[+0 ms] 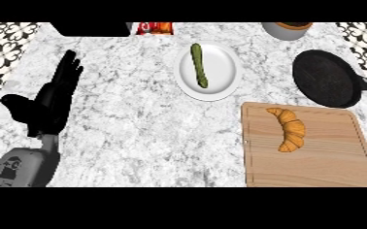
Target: Pick the croissant from the cutting board and place it in the pan
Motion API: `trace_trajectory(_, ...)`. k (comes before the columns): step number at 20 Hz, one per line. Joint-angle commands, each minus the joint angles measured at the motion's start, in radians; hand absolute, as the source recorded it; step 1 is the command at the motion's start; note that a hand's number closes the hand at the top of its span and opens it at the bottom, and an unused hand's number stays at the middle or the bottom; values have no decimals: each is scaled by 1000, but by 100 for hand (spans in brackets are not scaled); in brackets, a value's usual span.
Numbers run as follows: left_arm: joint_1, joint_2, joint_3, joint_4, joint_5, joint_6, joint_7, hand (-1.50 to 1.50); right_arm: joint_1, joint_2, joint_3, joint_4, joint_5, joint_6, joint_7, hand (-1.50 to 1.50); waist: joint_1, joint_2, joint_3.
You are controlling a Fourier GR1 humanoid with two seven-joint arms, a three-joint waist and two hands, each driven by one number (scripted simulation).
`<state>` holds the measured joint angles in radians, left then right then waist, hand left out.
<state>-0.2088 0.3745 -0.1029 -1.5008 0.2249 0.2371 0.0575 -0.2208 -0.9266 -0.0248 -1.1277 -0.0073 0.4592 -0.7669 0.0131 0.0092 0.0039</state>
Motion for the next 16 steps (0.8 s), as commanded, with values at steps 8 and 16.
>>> trace_trajectory(8, -61, -33, 21, 157, -36, -46, -71, 0, -227, -74, 117, 69, 186, 52, -51, -150, 2, -3, -4)
trace_trajectory(16, -46, -39, 30, 60, -55, -33, -18, 0, -349, -47, 155, 29, 177, 152, 56, -150, 6, -5, -4)
